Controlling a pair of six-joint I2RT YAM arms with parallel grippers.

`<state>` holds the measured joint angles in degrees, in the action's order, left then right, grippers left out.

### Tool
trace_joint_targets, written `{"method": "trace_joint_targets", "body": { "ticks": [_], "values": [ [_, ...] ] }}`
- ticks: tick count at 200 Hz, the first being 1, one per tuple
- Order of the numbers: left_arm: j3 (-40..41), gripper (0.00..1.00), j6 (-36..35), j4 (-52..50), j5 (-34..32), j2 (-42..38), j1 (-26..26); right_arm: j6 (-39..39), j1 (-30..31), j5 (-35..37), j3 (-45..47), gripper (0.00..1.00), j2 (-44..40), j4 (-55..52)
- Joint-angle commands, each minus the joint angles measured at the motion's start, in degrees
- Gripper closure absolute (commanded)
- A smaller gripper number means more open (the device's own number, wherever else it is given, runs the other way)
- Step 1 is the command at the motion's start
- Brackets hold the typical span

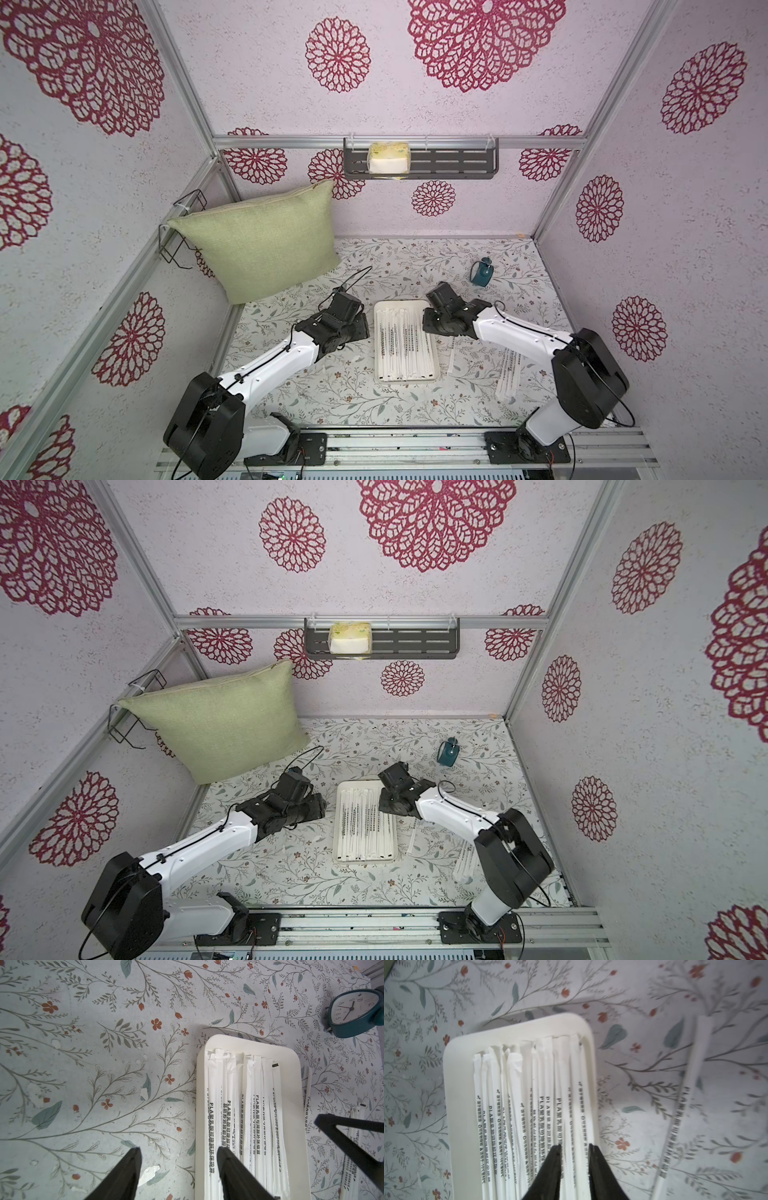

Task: Put the straws into the storage box
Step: Pick up the straw from the center of the board.

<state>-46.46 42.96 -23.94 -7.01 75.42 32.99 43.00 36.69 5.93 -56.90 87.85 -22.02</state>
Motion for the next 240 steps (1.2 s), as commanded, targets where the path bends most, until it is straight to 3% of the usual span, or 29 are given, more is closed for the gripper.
{"method": "trace_joint_targets", "body": {
  "ticks": [1, 54, 110, 169, 204, 240],
  "values": [
    [-3.52, 0.35, -3.51, -0.64, -1.79, 0.26, 1.95, -1.75, -5.48, 2.15, 4.93, 0.70, -3.17, -2.42],
    [-9.73, 0.35, -3.82, 0.52, -0.76, 8.98, 10.00, -1.35, -6.93, 1.62, 7.82, 0.69, 0.59, 2.33],
    [-9.51, 0.35, -3.35, 1.44, -1.61, 9.76, 11.37, -1.69, -6.81, 1.16, 10.41, 0.77, 2.76, 4.62],
    [-5.66, 0.35, -2.38, 0.97, -2.78, 4.59, 6.87, -3.62, -5.28, 3.87, 6.66, 0.88, -1.34, -0.13],
    [-1.16, 0.35, 0.03, 2.39, -1.85, 0.35, 2.39, -1.92, 2.86, 4.12, -4.97, 0.88, -1.50, -5.40],
    [-0.20, 0.35, 0.75, 2.56, -1.02, -0.58, 1.11, 2.94, 9.59, -1.27, -8.76, 0.88, 5.18, 1.83]
  ]
}}
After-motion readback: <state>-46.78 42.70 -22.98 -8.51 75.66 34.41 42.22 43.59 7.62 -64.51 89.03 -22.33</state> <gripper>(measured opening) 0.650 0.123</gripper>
